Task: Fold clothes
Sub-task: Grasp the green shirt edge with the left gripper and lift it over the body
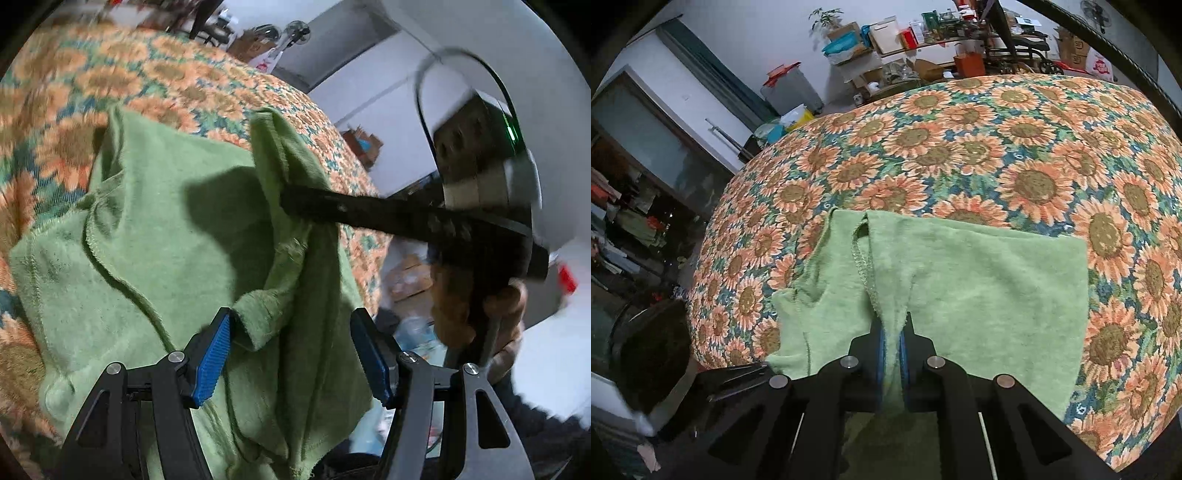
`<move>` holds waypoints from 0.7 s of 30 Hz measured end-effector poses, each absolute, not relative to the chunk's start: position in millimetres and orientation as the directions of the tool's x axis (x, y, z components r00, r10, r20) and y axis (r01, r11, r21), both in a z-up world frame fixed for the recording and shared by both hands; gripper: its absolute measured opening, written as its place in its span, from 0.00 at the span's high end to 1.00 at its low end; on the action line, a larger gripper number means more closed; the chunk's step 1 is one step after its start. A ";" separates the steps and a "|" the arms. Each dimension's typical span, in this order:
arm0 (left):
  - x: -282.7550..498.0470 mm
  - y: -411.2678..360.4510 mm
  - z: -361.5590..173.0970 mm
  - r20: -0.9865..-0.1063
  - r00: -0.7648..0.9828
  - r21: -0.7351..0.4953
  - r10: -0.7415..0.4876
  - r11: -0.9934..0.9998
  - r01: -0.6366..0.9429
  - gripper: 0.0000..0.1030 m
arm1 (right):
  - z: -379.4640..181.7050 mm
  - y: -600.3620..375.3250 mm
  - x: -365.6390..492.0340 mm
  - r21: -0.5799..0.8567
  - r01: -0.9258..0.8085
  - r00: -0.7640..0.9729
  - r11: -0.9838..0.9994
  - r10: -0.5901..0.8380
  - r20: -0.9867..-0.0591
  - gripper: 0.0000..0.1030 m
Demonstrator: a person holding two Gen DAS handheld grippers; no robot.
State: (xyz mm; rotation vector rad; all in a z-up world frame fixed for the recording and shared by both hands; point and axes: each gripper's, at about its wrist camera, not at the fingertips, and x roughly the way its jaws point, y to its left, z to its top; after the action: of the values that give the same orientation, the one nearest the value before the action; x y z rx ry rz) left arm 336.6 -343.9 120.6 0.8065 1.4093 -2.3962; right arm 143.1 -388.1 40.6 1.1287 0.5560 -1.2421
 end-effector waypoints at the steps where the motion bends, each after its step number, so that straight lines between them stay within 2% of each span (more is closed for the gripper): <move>1: 337.6 -347.2 118.7 -0.575 -0.816 -0.725 0.063 -0.501 0.472 0.33 | 40.3 -388.8 144.1 0.361 0.929 0.291 -0.077 -0.448 -0.845 0.93; 9: 317.8 -325.3 122.9 -0.637 -0.751 -0.687 0.175 -0.570 0.450 0.28 | 34.3 -395.9 146.1 0.344 0.934 0.274 -0.097 -0.425 -0.863 0.92; 13: 303.4 -304.3 128.4 -0.767 -0.617 -0.569 0.177 -0.633 0.525 0.27 | 29.8 -398.7 147.5 0.327 0.939 0.259 -0.107 -0.410 -0.875 0.92; 14: 300.1 -300.5 130.8 -0.792 -0.589 -0.537 0.160 -0.642 0.548 0.30 | 29.0 -399.9 148.8 0.320 0.941 0.252 -0.107 -0.407 -0.878 0.92; 15: 297.0 -297.4 132.4 -0.819 -0.555 -0.501 0.141 -0.648 0.574 0.51 | 28.7 -400.8 150.3 0.312 0.944 0.244 -0.109 -0.407 -0.880 0.92; 16: 294.9 -296.6 131.8 -0.853 -0.509 -0.455 0.118 -0.647 0.612 0.66 | 28.7 -401.3 151.4 0.303 0.946 0.234 -0.113 -0.409 -0.882 0.92; 17: 294.1 -296.5 131.1 -0.876 -0.472 -0.420 0.101 -0.642 0.642 0.87 | 28.9 -401.5 152.0 0.295 0.948 0.224 -0.118 -0.410 -0.884 0.92; 18: 296.9 -298.2 130.3 -0.876 -0.471 -0.423 0.102 -0.629 0.652 0.92 | 29.4 -401.3 152.2 0.289 0.949 0.216 -0.123 -0.411 -0.886 0.92; 21: 305.2 -297.8 132.0 -0.879 -0.468 -0.420 0.093 -0.613 0.669 0.93 | 33.6 -398.4 153.2 0.262 0.957 0.187 -0.128 -0.418 -0.889 0.92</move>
State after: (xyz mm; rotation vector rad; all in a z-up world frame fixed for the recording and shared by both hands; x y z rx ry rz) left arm 305.2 -297.8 132.0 1.3487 1.1152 -2.1339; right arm 153.2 -398.4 33.6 1.1243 0.6443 -1.3305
